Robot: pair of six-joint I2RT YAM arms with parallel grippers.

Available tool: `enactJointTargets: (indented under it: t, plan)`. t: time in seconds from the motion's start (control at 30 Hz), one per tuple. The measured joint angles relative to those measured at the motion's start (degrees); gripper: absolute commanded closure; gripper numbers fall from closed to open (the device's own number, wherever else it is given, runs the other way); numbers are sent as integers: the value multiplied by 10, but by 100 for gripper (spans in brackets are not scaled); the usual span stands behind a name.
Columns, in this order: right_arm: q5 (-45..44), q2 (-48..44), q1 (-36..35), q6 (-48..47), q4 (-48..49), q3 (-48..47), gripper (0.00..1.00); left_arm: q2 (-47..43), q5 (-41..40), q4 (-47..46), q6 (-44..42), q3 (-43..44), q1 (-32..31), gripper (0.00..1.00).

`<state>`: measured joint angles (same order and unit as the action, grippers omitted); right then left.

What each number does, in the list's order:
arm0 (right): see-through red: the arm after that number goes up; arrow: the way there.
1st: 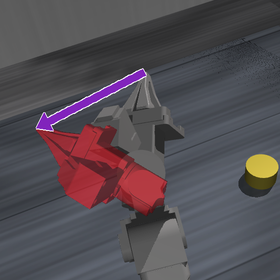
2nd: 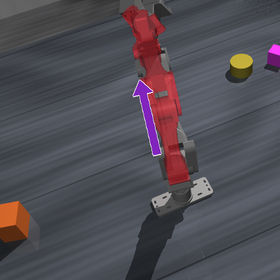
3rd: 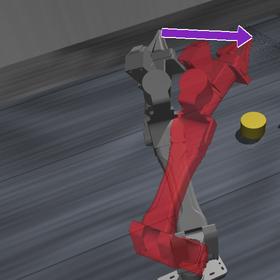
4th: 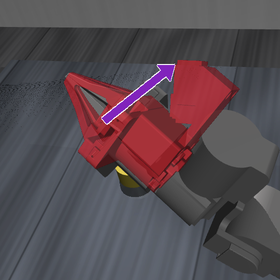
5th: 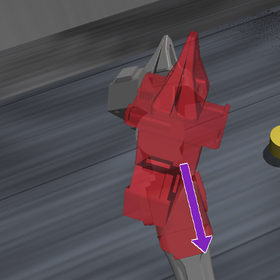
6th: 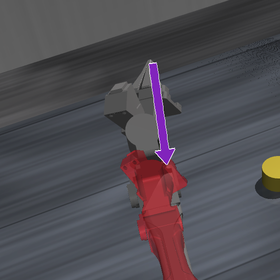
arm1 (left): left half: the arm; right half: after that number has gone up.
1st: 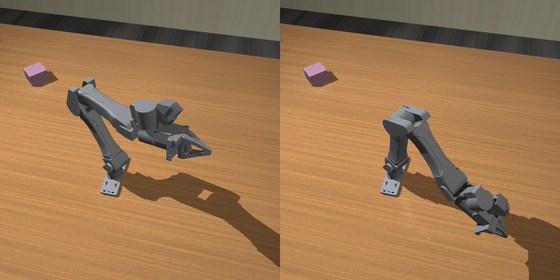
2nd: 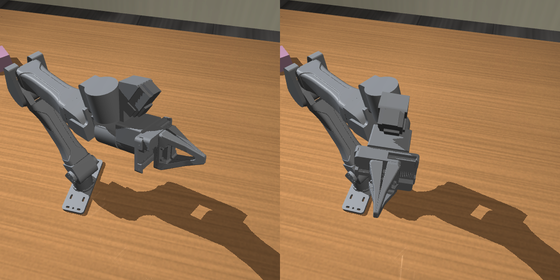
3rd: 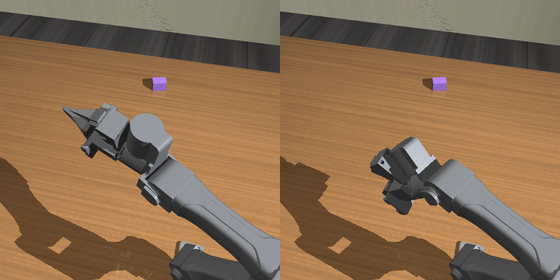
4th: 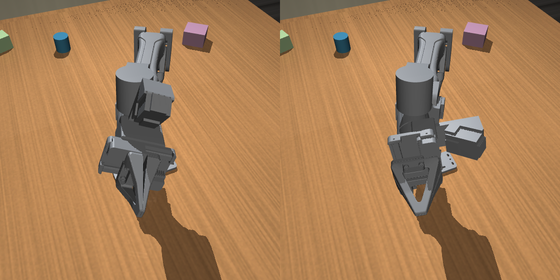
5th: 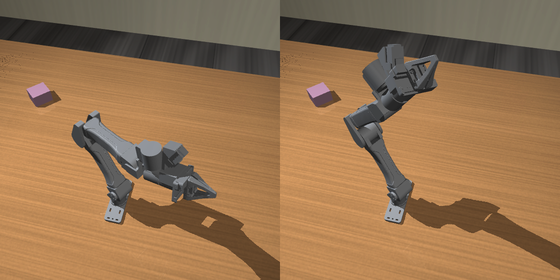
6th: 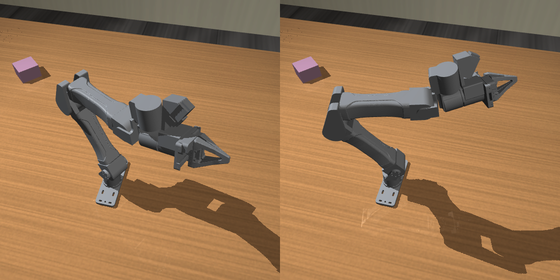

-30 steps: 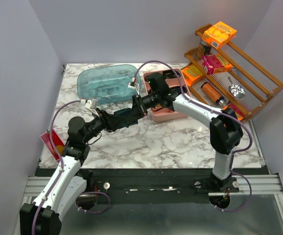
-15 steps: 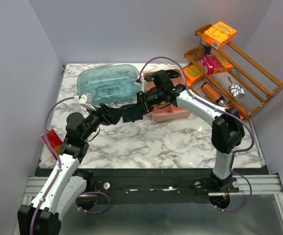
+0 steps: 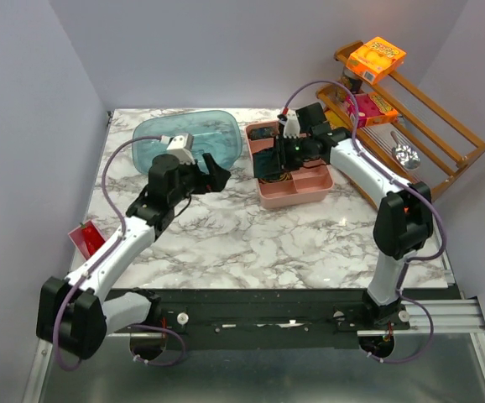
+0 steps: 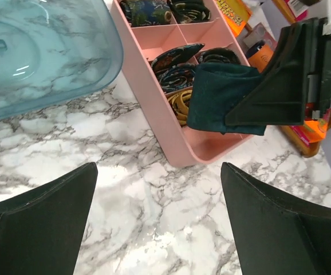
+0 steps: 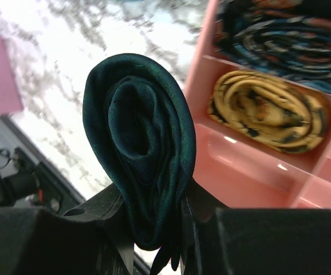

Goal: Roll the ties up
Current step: Move the storage box to the center of the board.

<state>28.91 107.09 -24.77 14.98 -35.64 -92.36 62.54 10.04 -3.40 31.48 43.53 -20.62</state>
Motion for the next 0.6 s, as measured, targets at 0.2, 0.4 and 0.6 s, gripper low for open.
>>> enactJointTargets:
  t: [0.2,0.4,0.6]
  plan:
    - [-99,-14,10,1,-38,-30,92,124,-70,38,-57,103,-67,7]
    - [-194,-23,28,1,-76,-42,94,250,-95,70,-114,198,-101,24]
    - [-241,-43,55,1,-93,-29,94,353,-94,85,-157,277,-122,30]
